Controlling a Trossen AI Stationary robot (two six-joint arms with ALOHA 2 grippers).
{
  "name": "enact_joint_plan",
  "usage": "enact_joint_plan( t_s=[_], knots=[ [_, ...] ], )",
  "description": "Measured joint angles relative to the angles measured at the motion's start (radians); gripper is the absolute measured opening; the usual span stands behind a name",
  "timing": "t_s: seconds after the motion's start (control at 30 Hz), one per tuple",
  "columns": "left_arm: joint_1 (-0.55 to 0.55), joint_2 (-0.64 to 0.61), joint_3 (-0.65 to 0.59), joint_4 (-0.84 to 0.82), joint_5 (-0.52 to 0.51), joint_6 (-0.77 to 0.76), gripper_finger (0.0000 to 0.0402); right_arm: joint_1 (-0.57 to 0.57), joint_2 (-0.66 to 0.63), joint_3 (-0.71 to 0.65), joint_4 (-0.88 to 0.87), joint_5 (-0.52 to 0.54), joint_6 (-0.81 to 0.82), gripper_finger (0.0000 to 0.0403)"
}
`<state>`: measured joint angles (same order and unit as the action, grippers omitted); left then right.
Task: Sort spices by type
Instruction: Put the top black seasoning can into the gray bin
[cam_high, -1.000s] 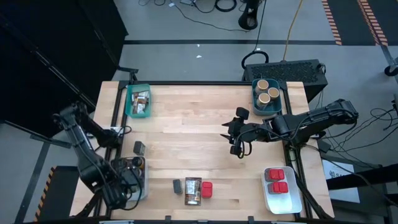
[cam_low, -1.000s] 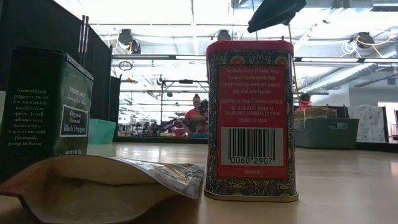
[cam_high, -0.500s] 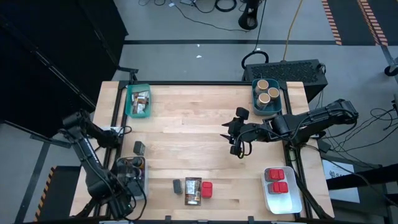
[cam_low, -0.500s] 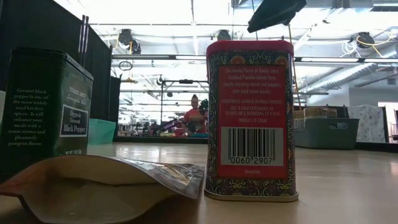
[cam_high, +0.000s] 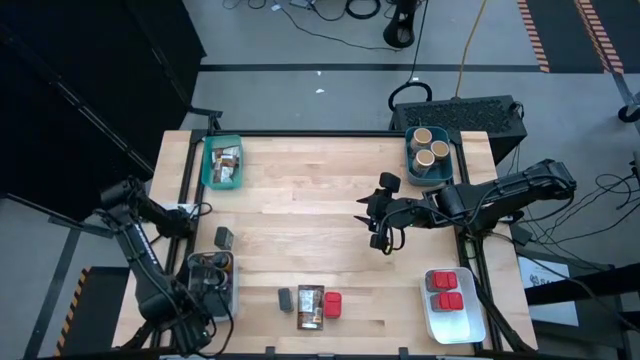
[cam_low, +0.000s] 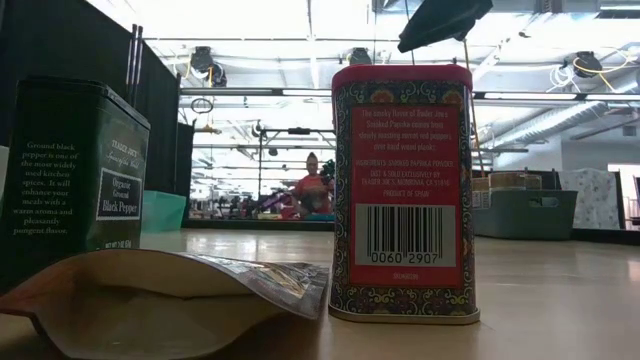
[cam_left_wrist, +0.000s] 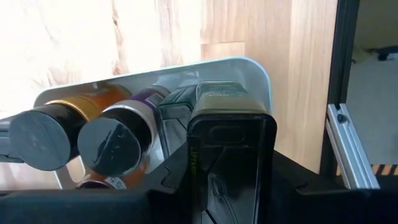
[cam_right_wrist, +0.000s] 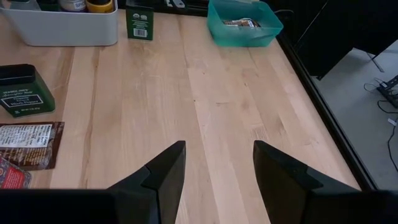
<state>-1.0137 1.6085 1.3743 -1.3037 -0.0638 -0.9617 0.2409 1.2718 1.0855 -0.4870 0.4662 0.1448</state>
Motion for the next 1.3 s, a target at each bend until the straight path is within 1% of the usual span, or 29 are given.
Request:
enact_joint_plan(
  t_s=[0.17, 0.23, 0.43, 0.7, 0.87, 1.13, 1.3],
  knots=[
    [-0.002, -0.001, -0.007, 0.005, -0.027, -0.002, 0.0123, 0.000, 0.000, 0.000, -0.001, 0.000, 0.000, 0.0171],
    [-0.002, -0.005, -0.020, 0.009, -0.026, -0.027, 0.0123, 0.000, 0.000, 0.000, -0.001, 0.000, 0.000, 0.0171],
    [-0.012, -0.006, -0.040, 0.024, -0.013, -0.051, 0.0123, 0.000, 0.000, 0.000, -0.003, 0.000, 0.011, 0.0171],
    [-0.012, -0.002, -0.021, 0.021, -0.008, -0.051, 0.0123, 0.000, 0.000, 0.000, -0.003, 0.000, 0.011, 0.0171],
    [-0.011, -0.002, -0.018, -0.001, 0.022, -0.079, 0.0123, 0.000, 0.000, 0.000, -0.003, 0.000, 0.012, 0.0171],
    [-0.012, -0.002, -0.018, -0.026, 0.044, -0.052, 0.0123, 0.000, 0.000, 0.000, -0.003, 0.000, 0.022, 0.0171],
    [-0.012, -0.004, -0.019, -0.037, 0.034, -0.049, 0.0123, 0.000, 0.000, 0.000, -0.003, 0.000, 0.023, 0.0171]
  ],
)
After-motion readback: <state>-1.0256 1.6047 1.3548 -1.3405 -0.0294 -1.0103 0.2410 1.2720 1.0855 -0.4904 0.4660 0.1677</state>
